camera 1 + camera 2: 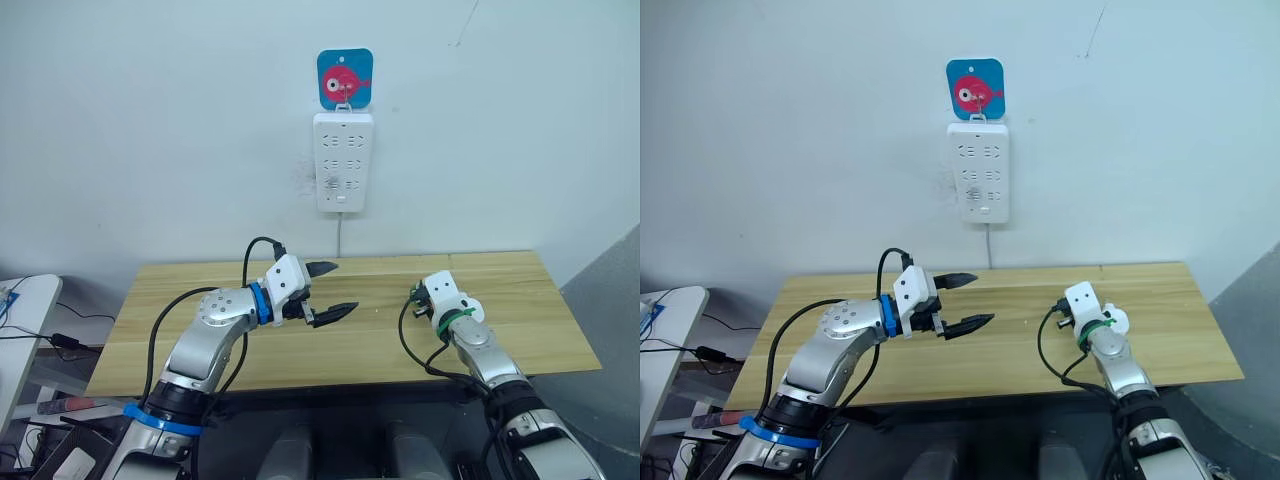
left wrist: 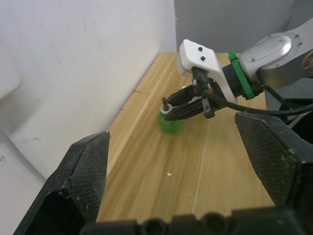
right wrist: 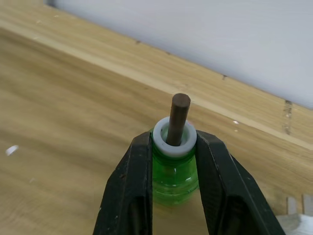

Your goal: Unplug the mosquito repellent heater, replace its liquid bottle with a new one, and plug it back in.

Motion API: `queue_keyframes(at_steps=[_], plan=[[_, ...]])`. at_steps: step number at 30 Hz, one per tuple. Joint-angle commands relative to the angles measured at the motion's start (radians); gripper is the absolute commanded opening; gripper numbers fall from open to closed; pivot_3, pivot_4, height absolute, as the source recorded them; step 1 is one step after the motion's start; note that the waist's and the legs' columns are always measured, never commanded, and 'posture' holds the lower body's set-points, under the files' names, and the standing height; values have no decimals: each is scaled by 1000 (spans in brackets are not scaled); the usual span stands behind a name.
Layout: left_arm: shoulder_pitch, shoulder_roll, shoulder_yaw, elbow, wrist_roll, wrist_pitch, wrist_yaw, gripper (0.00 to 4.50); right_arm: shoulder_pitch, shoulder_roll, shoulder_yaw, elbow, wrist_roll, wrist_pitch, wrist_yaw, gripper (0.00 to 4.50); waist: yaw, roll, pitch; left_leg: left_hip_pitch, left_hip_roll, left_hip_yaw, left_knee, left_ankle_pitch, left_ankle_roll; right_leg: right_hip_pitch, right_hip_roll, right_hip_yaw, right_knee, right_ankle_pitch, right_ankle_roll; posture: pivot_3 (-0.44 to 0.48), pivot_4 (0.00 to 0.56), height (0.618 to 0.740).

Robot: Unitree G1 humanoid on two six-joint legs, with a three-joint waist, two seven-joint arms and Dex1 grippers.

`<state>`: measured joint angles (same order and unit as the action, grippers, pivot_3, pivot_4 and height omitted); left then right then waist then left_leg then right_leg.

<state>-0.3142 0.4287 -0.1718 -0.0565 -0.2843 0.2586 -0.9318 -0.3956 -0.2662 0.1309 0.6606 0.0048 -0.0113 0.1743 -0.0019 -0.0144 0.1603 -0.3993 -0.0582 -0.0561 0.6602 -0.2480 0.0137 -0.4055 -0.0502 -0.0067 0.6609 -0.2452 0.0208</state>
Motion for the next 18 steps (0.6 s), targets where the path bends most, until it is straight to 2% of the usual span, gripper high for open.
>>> queue_keyframes(at_steps=[1,4,9,14,18], plan=[[-9,-2,-7,-22,-12,13,-9,4500,-36,17,-48,69,13,-26,5,865,0,0,0,0,0,0,0,0,0,0,0,0,0,0,0,40,111,740],[-1,1,-6,-29,-10,21,-10,4500,-56,27,-69,105,13,-32,12,865,0,0,0,0,0,0,0,0,0,0,0,0,0,0,0,42,112,740],[21,-3,13,-27,2,21,28,4500,-44,11,-50,69,-43,-88,10,2560,0,0,0,0,0,0,0,0,0,0,0,0,1,0,0,49,115,740],[51,-51,85,54,33,-13,182,4500,-18,-10,-31,-62,-101,-137,10,4349,0,0,0,0,0,0,0,0,0,0,0,1,2,0,0,47,122,740],[130,-95,183,134,70,-85,350,4500,-3,-11,-9,-248,-115,-84,52,4433,-3,0,0,1,0,0,0,0,0,-1,0,1,2,0,0,36,135,740]])
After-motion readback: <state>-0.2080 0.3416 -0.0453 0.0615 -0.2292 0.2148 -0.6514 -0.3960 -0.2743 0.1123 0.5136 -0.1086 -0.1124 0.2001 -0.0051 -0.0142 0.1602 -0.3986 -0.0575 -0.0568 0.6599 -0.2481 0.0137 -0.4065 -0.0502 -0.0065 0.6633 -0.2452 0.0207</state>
